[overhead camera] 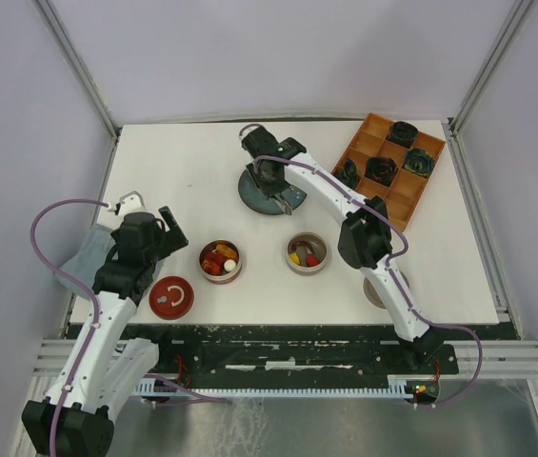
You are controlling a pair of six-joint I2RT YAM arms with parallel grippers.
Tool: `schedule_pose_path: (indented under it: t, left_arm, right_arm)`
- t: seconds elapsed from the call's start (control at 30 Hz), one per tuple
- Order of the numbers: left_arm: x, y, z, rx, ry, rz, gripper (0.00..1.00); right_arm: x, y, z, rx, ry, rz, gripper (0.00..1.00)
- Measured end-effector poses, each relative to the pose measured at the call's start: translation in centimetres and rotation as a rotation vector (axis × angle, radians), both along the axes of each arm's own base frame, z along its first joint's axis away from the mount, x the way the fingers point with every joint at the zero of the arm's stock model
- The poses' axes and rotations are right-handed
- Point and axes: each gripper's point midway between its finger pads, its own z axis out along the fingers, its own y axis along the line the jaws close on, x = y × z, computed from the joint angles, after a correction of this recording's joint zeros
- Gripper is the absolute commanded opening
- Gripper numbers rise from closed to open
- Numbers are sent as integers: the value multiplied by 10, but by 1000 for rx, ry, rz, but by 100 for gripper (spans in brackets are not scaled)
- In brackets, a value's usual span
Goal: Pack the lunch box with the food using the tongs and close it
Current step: Pick up the fake food from the plate.
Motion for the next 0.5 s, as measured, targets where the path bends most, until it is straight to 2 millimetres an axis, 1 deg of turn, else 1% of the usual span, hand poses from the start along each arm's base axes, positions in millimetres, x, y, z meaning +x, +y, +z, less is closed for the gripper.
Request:
schedule_pose_path:
  t: [0.17, 0.5]
  left_arm:
    - [0, 0, 0, 0, 0, 0, 100]
    - [0, 0, 0, 0, 0, 0, 100]
  right_arm:
    - [-1, 0, -5, -4, 12, 1, 44]
    - [-4, 3, -6, 12, 26, 10, 43]
